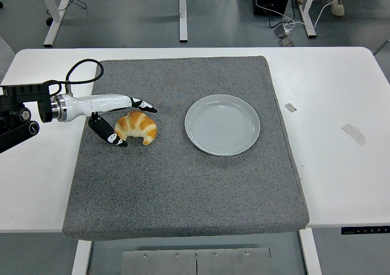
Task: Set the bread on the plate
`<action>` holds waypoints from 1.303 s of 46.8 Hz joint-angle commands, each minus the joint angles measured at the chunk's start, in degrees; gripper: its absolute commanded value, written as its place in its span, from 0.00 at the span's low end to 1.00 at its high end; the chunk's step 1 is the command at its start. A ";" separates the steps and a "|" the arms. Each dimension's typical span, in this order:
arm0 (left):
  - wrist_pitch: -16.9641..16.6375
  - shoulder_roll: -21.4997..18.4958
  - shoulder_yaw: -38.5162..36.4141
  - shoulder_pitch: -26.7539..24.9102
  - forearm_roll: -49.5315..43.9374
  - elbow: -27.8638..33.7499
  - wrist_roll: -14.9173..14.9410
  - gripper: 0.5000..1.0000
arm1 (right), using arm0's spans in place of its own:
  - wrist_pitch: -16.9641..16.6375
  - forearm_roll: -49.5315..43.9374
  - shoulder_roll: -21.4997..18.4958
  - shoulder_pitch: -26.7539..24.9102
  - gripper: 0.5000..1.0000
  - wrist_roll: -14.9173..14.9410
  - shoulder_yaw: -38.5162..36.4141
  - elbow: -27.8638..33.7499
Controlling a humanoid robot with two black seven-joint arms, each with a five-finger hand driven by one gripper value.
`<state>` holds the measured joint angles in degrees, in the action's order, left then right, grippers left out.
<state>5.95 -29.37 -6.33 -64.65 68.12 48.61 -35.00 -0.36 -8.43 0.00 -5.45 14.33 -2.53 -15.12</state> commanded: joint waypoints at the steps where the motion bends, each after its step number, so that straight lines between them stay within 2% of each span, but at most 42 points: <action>1: -0.41 0.02 0.00 0.31 0.00 0.00 0.00 0.81 | 0.01 -0.01 0.00 0.00 1.00 0.00 -0.02 0.00; 11: -1.29 0.02 -0.17 0.48 0.09 0.00 0.00 0.74 | 0.01 -0.01 0.00 0.00 1.00 0.00 0.07 0.00; 23: -3.66 0.02 -2.10 0.40 0.09 0.00 0.00 0.52 | 0.01 -0.01 0.00 -0.09 1.00 0.00 0.16 0.00; 34: -6.65 0.37 -4.39 0.31 0.17 0.00 0.00 0.39 | 0.01 -0.01 0.00 -0.09 1.00 0.00 0.24 0.09; 37: -7.18 0.89 -4.65 0.31 0.17 -0.09 0.00 0.30 | 0.01 -0.01 0.00 -0.09 1.00 0.00 0.24 0.09; 40: -7.18 1.16 -4.65 0.31 0.09 -0.79 0.00 0.11 | 0.01 -0.01 0.00 -0.09 1.00 0.00 0.24 0.09; 43: -7.18 1.68 -4.65 0.22 0.09 -1.84 0.00 0.00 | 0.01 -0.01 0.00 -0.09 1.00 0.00 0.24 0.09; 61: -7.18 2.74 -3.95 -0.39 -2.46 -3.87 0.00 0.00 | 0.01 -0.01 0.00 -0.09 1.00 0.00 0.24 0.18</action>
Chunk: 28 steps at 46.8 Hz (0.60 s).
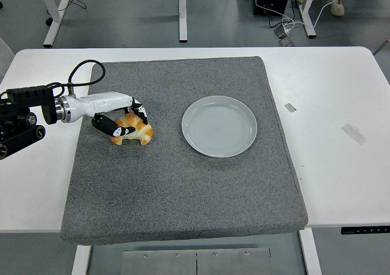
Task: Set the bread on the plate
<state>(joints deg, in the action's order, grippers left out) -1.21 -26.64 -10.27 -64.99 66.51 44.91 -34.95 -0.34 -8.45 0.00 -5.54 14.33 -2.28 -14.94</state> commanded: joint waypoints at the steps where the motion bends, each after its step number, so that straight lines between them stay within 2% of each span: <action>1: -0.02 0.09 -0.02 -0.05 -1.20 -0.26 -0.05 0.00 | -0.01 0.01 0.00 0.00 1.00 0.00 0.00 0.00; 14: -0.02 1.59 0.16 -0.14 -4.10 -2.10 -0.05 0.00 | -0.01 0.01 0.00 0.00 1.00 0.00 0.00 0.00; 28: 1.56 2.29 0.25 -2.24 -15.43 -2.10 -0.05 0.00 | -0.01 0.01 0.00 0.00 1.00 0.00 0.00 0.00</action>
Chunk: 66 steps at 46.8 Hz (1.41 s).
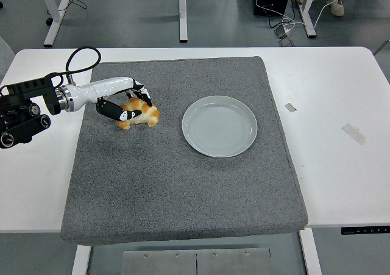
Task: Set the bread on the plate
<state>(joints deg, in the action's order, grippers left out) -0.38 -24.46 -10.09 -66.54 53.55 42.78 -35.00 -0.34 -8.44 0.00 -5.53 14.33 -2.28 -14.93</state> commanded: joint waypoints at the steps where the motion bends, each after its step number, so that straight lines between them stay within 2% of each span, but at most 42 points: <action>1: 1.25 0.20 -0.02 -0.87 -3.62 0.02 0.00 0.00 | -0.01 0.01 0.00 -0.01 1.00 0.00 0.00 -0.10; 13: 7.76 2.05 0.95 -3.68 -15.50 0.11 0.00 0.00 | -0.01 0.01 0.00 -0.01 1.00 0.00 -0.09 -0.10; 35: 8.37 9.08 -0.11 -12.47 -15.41 0.11 0.00 0.00 | -0.01 0.01 0.00 -0.01 1.00 0.00 -0.09 -0.18; 40: 10.22 9.69 -1.07 -16.68 -15.32 0.02 0.00 0.00 | -0.01 0.01 0.00 0.08 1.00 0.00 -0.09 -0.18; 46: 12.06 9.96 -4.84 -22.49 -14.88 0.02 0.00 0.00 | -0.01 0.01 0.00 0.00 1.00 0.00 0.00 -0.18; 54: 12.59 11.98 -10.12 -28.47 -14.62 0.02 0.00 0.00 | -0.01 0.01 0.00 0.08 1.00 0.00 -0.09 -0.10; 66: 13.03 16.37 -15.22 -30.93 -13.48 -0.07 0.00 0.00 | -0.01 0.01 0.00 0.08 1.00 0.00 -0.18 -0.10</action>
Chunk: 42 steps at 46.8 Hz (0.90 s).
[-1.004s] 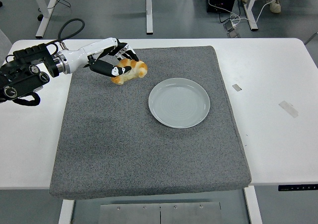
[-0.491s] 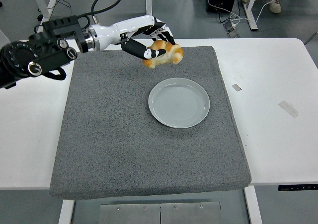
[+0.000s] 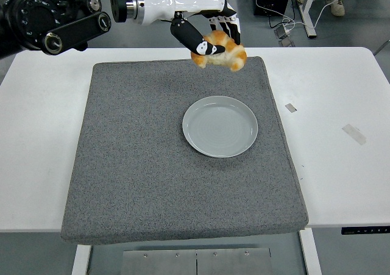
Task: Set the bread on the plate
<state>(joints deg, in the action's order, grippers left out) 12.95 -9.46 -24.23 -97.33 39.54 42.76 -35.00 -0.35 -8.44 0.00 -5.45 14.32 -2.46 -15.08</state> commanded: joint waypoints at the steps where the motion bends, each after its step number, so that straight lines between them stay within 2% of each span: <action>1: -0.38 1.81 -1.35 -0.14 0.89 -0.04 0.00 0.00 | 0.00 0.00 0.00 0.00 1.00 0.00 0.00 0.05; 18: -0.99 9.28 -6.53 0.65 4.06 -5.67 0.00 0.00 | 0.00 0.00 0.00 -0.27 1.00 0.00 0.17 0.23; 32: -3.72 9.46 -12.68 3.99 4.06 -9.18 0.00 0.00 | 0.00 0.00 0.00 -0.27 1.00 0.00 0.17 0.31; 42: -4.77 9.46 -13.92 7.33 4.06 -12.26 0.00 0.00 | 0.00 0.00 0.00 -0.27 1.00 0.00 0.17 0.31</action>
<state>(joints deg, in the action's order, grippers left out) 8.45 0.00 -37.96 -90.74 43.60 31.04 -34.99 -0.35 -8.44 0.00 -5.73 14.33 -2.28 -14.76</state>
